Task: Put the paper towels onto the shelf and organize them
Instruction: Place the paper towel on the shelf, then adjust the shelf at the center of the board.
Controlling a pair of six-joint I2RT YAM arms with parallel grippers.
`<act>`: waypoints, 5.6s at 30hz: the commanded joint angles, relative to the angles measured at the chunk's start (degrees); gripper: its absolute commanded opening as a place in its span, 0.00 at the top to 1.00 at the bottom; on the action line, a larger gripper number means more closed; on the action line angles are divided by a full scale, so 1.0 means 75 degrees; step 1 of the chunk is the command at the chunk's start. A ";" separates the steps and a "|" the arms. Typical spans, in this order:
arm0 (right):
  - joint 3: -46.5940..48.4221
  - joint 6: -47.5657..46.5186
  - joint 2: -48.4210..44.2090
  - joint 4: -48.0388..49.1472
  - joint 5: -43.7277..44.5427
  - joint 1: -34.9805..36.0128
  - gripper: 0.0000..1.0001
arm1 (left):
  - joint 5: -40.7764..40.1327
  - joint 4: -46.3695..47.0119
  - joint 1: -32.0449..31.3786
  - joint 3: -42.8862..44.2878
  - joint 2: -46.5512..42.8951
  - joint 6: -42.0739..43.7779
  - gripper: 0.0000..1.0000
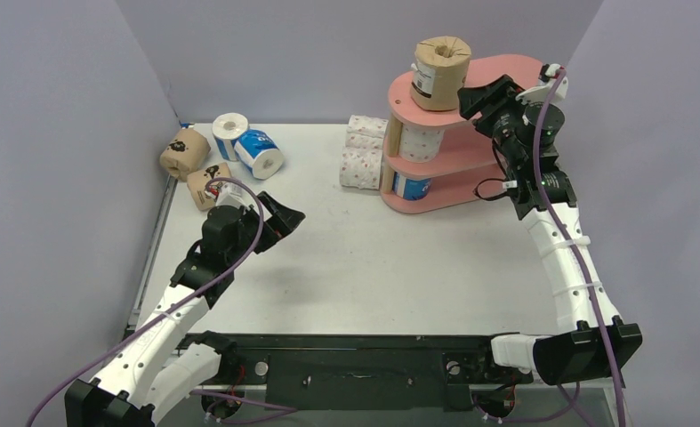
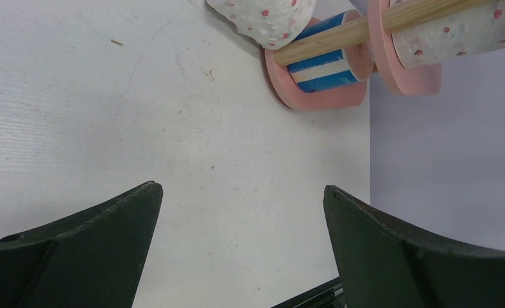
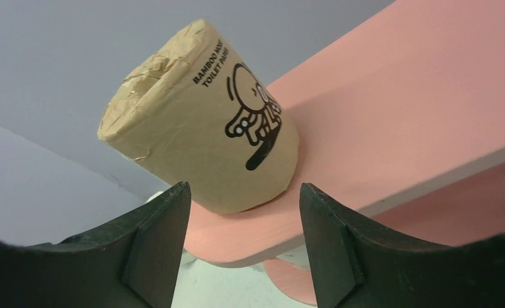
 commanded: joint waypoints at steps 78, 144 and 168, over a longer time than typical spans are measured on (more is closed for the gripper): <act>-0.6186 0.1511 -0.4298 0.0975 0.2659 0.1060 0.44 | 0.0553 0.2123 -0.0704 0.1510 0.2643 0.0429 0.01; -0.2748 -0.3619 0.4500 0.9058 0.2881 -0.2146 0.08 | 0.0665 0.1852 -0.0465 0.0045 0.1787 0.0356 0.01; -0.2204 -0.3644 0.5126 0.9161 0.3885 -0.2219 0.05 | 0.0694 0.1891 -0.0489 0.0394 0.2558 0.0349 0.01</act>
